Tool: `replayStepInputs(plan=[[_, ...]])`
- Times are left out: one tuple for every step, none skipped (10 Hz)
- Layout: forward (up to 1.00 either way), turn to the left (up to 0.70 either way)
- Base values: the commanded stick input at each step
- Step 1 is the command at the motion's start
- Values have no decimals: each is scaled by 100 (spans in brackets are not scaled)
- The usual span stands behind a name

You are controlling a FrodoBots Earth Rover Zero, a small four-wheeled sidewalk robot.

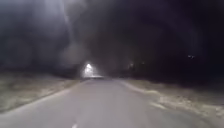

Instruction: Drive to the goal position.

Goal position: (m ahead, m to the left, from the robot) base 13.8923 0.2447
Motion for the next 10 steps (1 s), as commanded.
replayStepInputs(plan=[[100, 0], [100, 1], [100, 4], [100, 14], [100, 23], [100, 29], [100, 29], [100, 28], [100, 27], [100, 27]])
